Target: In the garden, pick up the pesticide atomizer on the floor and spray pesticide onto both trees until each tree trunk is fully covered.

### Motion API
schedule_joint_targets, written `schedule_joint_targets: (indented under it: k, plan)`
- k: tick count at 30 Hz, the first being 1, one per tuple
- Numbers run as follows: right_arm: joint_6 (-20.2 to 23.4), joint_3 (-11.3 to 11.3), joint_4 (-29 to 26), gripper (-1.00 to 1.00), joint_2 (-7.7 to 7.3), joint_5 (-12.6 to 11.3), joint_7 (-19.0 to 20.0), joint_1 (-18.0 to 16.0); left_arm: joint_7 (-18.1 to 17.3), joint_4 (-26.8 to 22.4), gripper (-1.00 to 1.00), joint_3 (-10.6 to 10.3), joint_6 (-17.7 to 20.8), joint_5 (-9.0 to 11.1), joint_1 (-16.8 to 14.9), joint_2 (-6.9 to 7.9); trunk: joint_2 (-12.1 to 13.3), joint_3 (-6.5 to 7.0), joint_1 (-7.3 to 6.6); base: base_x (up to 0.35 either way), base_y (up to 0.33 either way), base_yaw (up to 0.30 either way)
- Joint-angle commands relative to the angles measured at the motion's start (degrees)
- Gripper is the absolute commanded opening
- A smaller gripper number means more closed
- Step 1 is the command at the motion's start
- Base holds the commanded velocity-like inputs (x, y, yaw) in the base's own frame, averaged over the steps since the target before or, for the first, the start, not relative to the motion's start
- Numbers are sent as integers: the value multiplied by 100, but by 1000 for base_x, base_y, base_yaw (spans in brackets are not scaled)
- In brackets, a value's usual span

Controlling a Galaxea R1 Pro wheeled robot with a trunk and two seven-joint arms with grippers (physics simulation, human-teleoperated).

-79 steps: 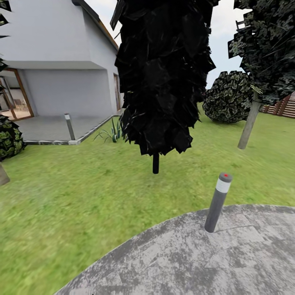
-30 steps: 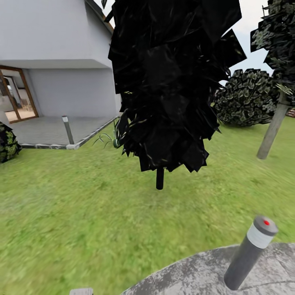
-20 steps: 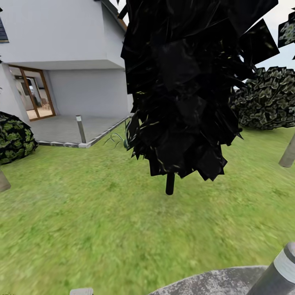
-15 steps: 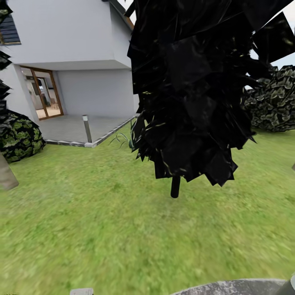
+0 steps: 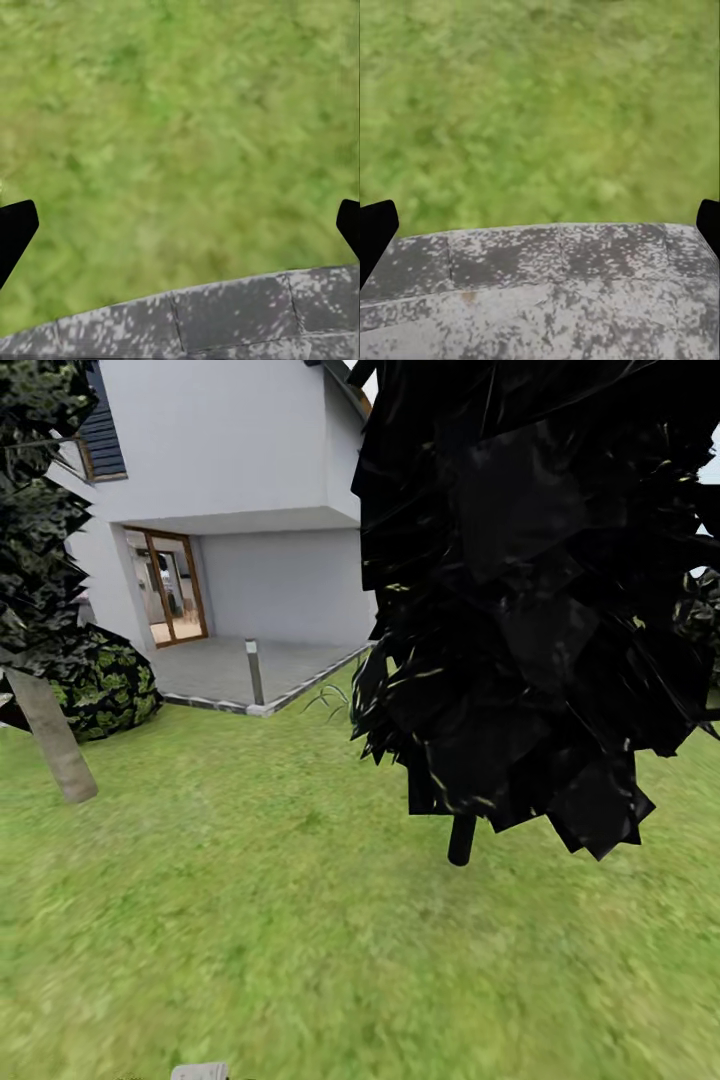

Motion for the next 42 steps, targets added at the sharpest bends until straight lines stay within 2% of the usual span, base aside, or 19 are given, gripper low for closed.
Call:
schedule_joint_targets:
  k: [1,20,42]
  plan:
    - [-18,1,5,100,-2,3,-3,-2,4,6,100,11,-19,10,-4,-2,-3,-6,0,53,-248,277]
    - [-11,1,8,100,0,3,-5,-2,23,-3,100,14,-15,10,-5,-8,-3,-6,0,14,-27,277]
    - [-11,1,-1,100,9,3,-1,-2,24,4,100,16,-15,10,-5,4,-3,-6,0,213,-160,277]
